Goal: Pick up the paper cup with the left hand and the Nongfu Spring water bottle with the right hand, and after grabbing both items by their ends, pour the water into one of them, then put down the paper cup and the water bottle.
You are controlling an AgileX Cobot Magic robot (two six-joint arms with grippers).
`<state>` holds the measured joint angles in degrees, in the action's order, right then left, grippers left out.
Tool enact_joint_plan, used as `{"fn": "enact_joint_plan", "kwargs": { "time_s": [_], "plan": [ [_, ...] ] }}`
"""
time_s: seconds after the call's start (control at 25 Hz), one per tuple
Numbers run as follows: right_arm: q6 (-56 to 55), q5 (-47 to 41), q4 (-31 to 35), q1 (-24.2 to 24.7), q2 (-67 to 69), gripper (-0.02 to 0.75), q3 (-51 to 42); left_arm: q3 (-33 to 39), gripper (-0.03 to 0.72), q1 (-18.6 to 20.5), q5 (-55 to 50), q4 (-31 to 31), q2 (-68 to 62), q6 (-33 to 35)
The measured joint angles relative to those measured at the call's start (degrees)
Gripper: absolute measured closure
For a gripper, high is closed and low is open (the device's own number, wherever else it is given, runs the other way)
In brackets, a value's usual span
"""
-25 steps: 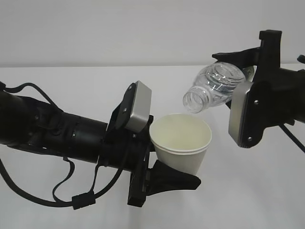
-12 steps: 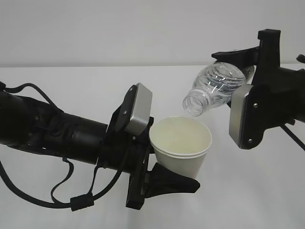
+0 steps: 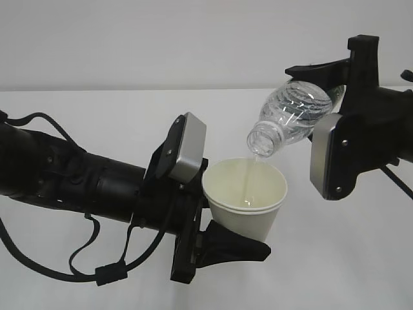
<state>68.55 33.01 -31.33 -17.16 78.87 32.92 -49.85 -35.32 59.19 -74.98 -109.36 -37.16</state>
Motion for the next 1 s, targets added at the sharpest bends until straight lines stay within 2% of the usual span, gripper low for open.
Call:
{"fn": "enact_joint_plan", "kwargs": {
  "time_s": [1.0],
  "plan": [
    [1.54, 0.09, 0.00, 0.00, 0.00, 0.269, 0.36, 0.00, 0.232, 0.00, 0.00, -0.09, 0.00, 0.00]
  ]
}}
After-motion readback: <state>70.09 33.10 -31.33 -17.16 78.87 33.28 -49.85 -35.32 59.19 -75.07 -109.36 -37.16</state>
